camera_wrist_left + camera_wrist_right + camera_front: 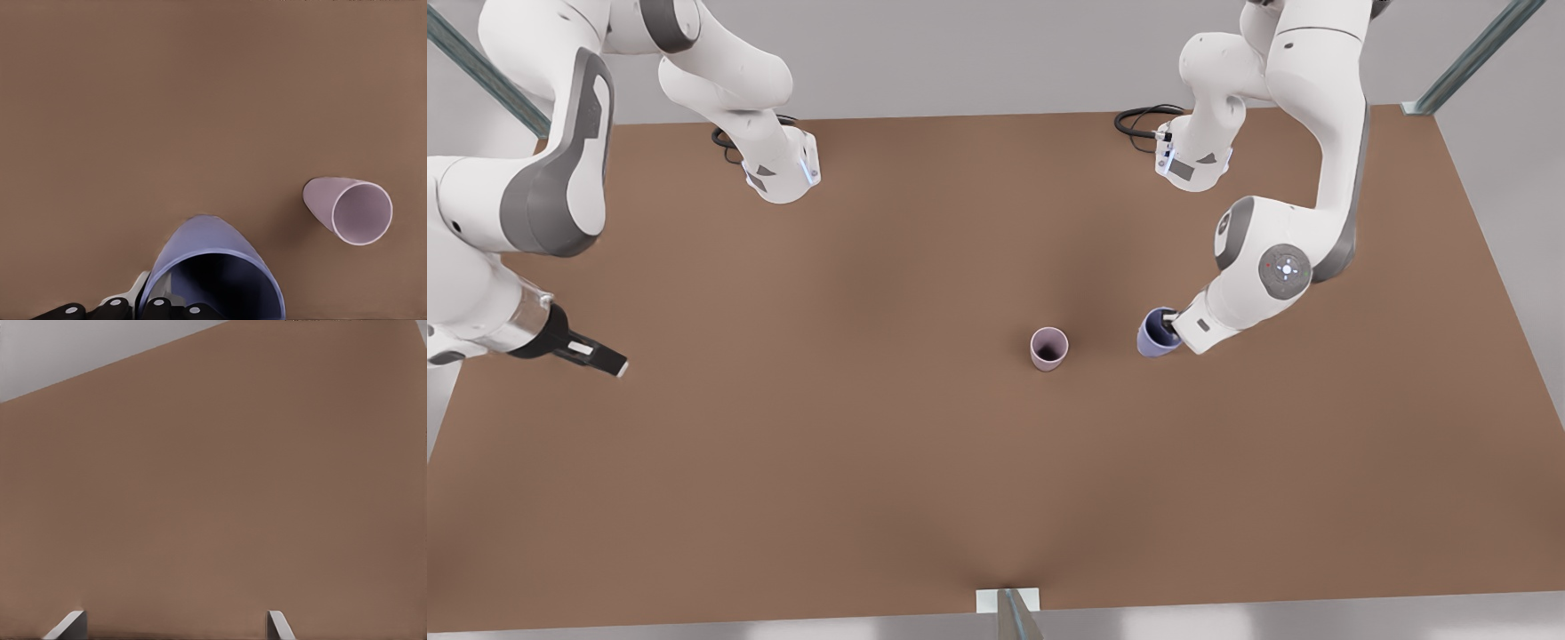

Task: Stack the cups, with the pink cup at the bottom and the purple cup at the top

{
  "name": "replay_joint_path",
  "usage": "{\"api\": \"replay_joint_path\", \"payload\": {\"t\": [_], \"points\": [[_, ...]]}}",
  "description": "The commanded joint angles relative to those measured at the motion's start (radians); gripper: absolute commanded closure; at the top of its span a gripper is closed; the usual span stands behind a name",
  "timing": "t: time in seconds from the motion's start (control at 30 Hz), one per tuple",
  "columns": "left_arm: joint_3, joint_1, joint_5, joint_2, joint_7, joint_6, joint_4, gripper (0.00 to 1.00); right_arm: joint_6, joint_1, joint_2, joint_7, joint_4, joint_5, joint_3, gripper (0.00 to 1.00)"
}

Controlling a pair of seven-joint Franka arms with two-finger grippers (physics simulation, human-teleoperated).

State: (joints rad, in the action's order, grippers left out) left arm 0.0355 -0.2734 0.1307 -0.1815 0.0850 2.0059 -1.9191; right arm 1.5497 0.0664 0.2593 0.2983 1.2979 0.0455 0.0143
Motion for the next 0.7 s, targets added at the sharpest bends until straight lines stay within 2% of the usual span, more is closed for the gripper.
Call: {"api": "replay_joint_path", "payload": {"t": [0.0, 0.17, 0.3, 0.67], "points": [[0.004, -0.016, 0.047, -0.009, 0.289, -0.07, 0.023, 0.79, -0.053, -0.002, 0.006, -0.406, -0.006, -0.003, 0.0, 0.0], [0.072, -0.09, 0.095, -0.098, 0.512, -0.058, 0.161, 0.79, -0.049, 0.0, 0.015, -0.406, -0.018, -0.01, 0.003, 0.0], [0.073, -0.162, 0.095, -0.164, 0.631, -0.021, 0.23, 0.79, -0.033, -0.003, 0.018, -0.404, -0.019, -0.013, 0.003, 0.0], [0.073, -0.188, 0.093, -0.222, 0.637, 0.001, 0.233, 0.79, -0.008, 0.0, 0.034, -0.406, -0.026, -0.024, 0.0, 0.0]]}}
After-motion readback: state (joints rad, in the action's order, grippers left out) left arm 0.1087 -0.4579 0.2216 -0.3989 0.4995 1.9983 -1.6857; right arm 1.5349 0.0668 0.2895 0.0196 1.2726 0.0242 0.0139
